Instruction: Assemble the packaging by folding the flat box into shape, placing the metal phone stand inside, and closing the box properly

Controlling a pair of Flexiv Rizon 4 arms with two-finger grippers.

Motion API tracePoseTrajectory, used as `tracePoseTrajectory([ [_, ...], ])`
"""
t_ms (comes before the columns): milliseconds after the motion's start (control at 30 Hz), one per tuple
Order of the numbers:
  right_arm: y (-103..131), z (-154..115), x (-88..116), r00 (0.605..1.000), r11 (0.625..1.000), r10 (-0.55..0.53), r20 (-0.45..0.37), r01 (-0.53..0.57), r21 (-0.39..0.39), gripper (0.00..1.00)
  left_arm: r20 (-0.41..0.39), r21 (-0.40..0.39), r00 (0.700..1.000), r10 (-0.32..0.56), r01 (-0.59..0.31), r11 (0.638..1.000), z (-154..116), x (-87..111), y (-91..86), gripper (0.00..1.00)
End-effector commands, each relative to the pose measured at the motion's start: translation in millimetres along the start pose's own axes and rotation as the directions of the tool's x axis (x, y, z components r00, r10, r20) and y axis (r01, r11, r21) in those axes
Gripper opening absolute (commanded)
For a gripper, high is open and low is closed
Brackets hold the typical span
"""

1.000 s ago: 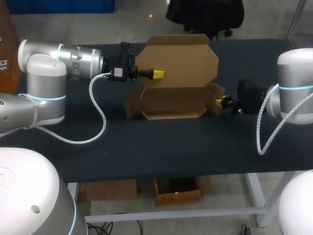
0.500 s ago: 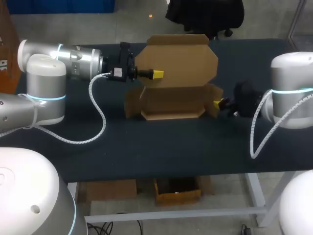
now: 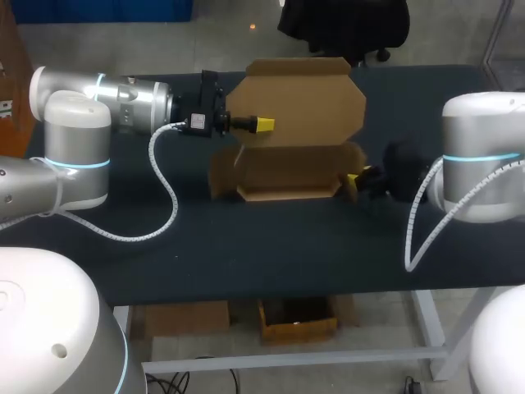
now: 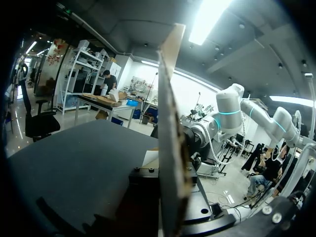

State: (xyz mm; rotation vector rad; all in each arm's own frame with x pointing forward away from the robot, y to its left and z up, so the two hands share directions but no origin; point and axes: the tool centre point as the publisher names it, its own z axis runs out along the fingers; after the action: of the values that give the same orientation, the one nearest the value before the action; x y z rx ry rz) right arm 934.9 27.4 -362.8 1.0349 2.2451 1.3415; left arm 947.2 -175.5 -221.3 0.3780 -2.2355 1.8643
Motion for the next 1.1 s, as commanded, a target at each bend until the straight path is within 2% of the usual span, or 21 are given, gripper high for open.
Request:
tracePoseTrajectory([
  [33,1,3,9,1.000,1.000,-0.001,0.022,0.002,-0.004,0.31,0.000,0.000,1.000,0.000,0.000,1.000,2,-0.6,1.7,0.00],
  [700,2,6,50,1.000,1.000,-0.003,0.018,0.003,-0.004,0.37,0.000,0.000,1.000,0.000,0.000,1.000,2,-0.6,1.7,0.00],
  [1100,6,-15,80,0.999,0.998,-0.045,0.025,0.046,-0.035,0.41,0.000,0.000,1.000,0.000,0.000,1.000,2,-0.6,1.7,0.00],
])
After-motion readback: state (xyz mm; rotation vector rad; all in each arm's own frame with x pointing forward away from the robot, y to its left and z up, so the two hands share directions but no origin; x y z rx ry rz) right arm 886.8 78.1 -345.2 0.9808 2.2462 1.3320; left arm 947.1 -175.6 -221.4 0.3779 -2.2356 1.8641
